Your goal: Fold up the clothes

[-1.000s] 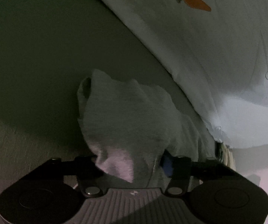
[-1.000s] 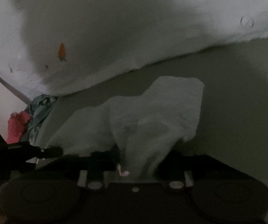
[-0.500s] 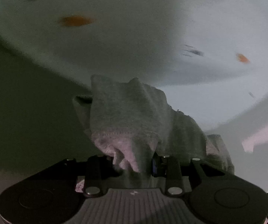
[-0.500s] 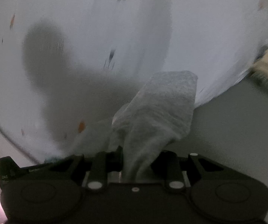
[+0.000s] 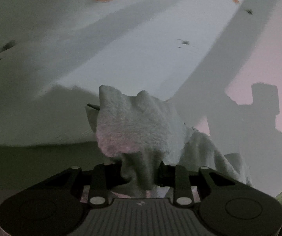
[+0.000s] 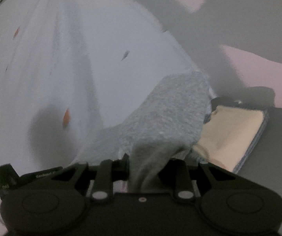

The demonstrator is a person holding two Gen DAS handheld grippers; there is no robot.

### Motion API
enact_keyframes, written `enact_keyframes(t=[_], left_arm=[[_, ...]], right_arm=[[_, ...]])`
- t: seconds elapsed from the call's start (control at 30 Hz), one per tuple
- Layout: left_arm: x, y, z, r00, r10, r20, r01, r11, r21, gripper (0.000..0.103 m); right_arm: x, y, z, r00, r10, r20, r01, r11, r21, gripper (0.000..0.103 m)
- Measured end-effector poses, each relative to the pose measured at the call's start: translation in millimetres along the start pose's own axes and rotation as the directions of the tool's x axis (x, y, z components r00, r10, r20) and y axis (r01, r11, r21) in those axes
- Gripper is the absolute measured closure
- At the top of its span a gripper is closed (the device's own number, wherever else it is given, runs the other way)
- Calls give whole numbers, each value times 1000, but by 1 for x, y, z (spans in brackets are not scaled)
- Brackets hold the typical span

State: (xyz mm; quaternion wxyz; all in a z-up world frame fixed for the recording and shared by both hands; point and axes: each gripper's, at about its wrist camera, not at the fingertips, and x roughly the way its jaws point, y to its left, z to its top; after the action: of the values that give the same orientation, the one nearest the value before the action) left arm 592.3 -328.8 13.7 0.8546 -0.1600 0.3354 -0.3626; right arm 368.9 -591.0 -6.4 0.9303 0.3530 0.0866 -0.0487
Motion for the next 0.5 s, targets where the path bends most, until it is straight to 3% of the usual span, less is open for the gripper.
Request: enact_keyframes(t=[0.2,0.3,0.33,0.37,0.43,0.5], left_arm=[[98,-75,50,1000,10,-3,-9,991,132,73],[166,-108,70,999,43,-17,-38,973,228,72],[191,-118,75,998,60,-24,-51,963,264,71],[219,-126,76,995,99,-29,-85,947,310,64],[281,-135,71,977,211,-39,-176,894,412,51],[342,-133,55,932,354,-81,-261,808,529,50]], right_arm=[[20,-66,54,996,12,88,-26,987,161,78],[38,-103,70,993,-23,112,-6,967,255,76],[47,-113,70,992,-65,108,35,963,266,71],[58,-125,69,988,-127,91,102,964,245,66],[81,-150,68,965,-256,52,242,953,182,37],[103,-168,64,923,-385,-23,385,923,14,35]])
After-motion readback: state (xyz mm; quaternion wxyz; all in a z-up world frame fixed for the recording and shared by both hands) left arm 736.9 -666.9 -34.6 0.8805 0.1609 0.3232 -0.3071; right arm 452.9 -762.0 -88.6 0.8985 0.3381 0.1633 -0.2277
